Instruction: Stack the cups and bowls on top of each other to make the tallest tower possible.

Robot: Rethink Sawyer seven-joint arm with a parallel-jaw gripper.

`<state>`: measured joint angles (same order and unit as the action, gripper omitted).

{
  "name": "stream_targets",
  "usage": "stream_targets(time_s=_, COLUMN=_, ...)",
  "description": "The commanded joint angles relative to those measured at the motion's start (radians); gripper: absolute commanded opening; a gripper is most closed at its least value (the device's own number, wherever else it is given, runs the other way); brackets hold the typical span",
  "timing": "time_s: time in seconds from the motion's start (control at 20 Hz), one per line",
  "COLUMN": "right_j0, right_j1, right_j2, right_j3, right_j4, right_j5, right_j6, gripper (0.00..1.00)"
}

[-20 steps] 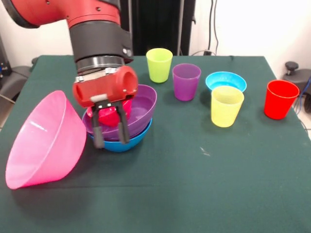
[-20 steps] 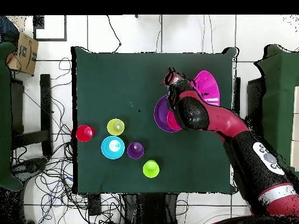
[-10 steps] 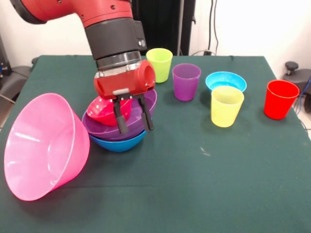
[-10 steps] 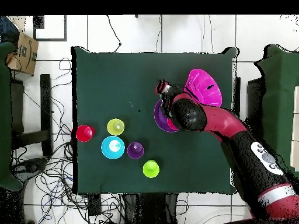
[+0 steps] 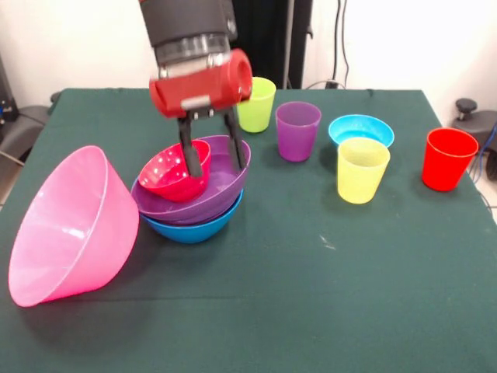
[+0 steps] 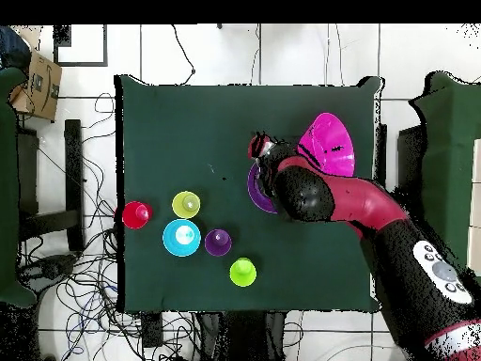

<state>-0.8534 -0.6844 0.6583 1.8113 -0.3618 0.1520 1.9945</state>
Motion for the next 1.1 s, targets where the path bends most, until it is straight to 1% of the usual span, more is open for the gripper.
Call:
stream_targets(time_s=0.05, right_j0=0.052, right_j1=-0.238, right_j2=0.017, right_j3=0.169, right_j4=0.063, right_j5=0.178, right_j6=0.059, gripper=1.00)
stream_targets(time_s=0.1, right_j0=0.055, right_j1=-0.276, right_j2=0.017, right_j3=0.183, right_j4=0.084, right_j5=0.190, right_j6=0.067, gripper=1.00)
stream_targets(time_s=0.2, right_j0=0.055, right_j1=-0.318, right_j2=0.022, right_j3=0.206, right_j4=0.112, right_j5=0.196, right_j6=0.069, gripper=1.00)
stream_targets(time_s=0.35, right_j0=0.055, right_j1=-0.358, right_j2=0.028, right_j3=0.229, right_j4=0.143, right_j5=0.208, right_j6=0.060, gripper=1.00)
stream_targets(time_s=0.45, right_j0=0.056, right_j1=-0.374, right_j2=0.032, right_j3=0.245, right_j4=0.159, right_j5=0.238, right_j6=0.038, gripper=1.00)
stream_targets(time_s=0.55, right_j0=0.062, right_j1=-0.372, right_j2=0.031, right_j3=0.259, right_j4=0.160, right_j5=0.248, right_j6=0.025, gripper=1.00)
stream_targets(time_s=0.65, right_j0=0.066, right_j1=-0.363, right_j2=0.032, right_j3=0.270, right_j4=0.156, right_j5=0.222, right_j6=0.032, gripper=1.00)
stream_targets(time_s=0.75, right_j0=0.060, right_j1=-0.356, right_j2=0.051, right_j3=0.287, right_j4=0.157, right_j5=0.197, right_j6=0.034, gripper=1.00)
stream_targets(time_s=0.9, right_j0=0.025, right_j1=-0.328, right_j2=0.130, right_j3=0.323, right_j4=0.159, right_j5=0.157, right_j6=0.012, gripper=1.00)
stream_targets(time_s=0.95, right_j0=0.024, right_j1=-0.322, right_j2=0.137, right_j3=0.326, right_j4=0.157, right_j5=0.148, right_j6=0.013, gripper=1.00)
stream_targets(time_s=1.0, right_j0=0.011, right_j1=-0.310, right_j2=0.167, right_j3=0.340, right_j4=0.161, right_j5=0.135, right_j6=0.012, gripper=1.00)
stream_targets(time_s=1.1, right_j0=0.010, right_j1=-0.309, right_j2=0.189, right_j3=0.359, right_j4=0.158, right_j5=0.107, right_j6=0.026, gripper=1.00)
